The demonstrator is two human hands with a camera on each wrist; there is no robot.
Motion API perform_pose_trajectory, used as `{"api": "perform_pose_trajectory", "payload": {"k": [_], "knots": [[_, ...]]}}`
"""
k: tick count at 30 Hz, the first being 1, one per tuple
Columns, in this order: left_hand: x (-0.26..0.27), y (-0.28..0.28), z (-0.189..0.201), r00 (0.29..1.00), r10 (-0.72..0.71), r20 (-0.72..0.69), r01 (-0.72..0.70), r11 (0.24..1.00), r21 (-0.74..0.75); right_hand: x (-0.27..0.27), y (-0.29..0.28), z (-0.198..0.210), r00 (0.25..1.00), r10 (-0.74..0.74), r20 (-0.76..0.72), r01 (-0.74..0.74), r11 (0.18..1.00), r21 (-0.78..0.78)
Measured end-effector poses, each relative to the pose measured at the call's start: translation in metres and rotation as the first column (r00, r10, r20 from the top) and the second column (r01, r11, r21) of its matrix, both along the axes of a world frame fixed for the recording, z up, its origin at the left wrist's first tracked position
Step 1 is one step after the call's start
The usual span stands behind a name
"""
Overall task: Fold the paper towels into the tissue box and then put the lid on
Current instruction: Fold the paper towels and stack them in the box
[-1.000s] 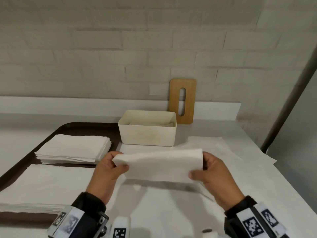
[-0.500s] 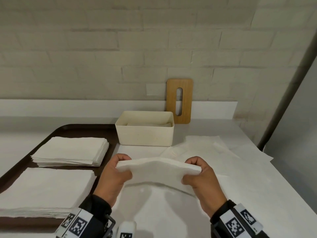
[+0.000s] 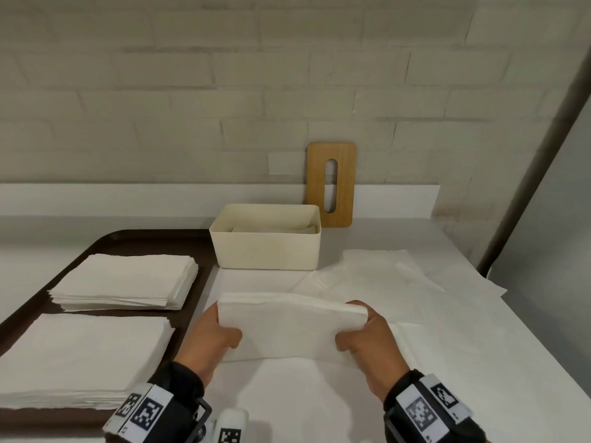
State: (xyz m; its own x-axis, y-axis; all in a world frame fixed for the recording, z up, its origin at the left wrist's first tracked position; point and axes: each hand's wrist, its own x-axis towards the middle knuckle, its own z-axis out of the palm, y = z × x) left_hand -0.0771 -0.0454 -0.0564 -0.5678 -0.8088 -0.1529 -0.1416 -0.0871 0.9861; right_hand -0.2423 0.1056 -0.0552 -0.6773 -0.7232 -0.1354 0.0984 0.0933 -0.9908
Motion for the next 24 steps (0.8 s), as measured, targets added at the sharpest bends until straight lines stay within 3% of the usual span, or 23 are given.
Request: {"api": "perform_pose_trajectory", "payload": {"k": [7, 12, 18, 24], "knots": [[0.004, -0.001, 0.024, 0.995, 0.010, -0.097, -0.015, 0.999, -0.052, -0.007, 0.005, 0.014, 0.998, 0.039, -0.040, -0.043, 0.995, -0.093], [0.001, 0.007, 0.009, 1.000, -0.001, 0.014, 0.002, 0.998, -0.070, -0.002, 0.010, -0.004, 0.999, 0.040, -0.017, -0.040, 0.999, 0.014], [0.003, 0.004, 0.024, 0.998, 0.010, -0.055, -0.015, 0.995, -0.102, -0.009, 0.012, 0.015, 0.996, 0.054, -0.067, -0.061, 0.993, -0.097], [0.009, 0.003, 0.012, 0.999, -0.037, 0.024, 0.040, 0.995, -0.097, -0.005, 0.014, -0.001, 0.995, 0.096, 0.003, -0.096, 0.995, 0.040]]}}
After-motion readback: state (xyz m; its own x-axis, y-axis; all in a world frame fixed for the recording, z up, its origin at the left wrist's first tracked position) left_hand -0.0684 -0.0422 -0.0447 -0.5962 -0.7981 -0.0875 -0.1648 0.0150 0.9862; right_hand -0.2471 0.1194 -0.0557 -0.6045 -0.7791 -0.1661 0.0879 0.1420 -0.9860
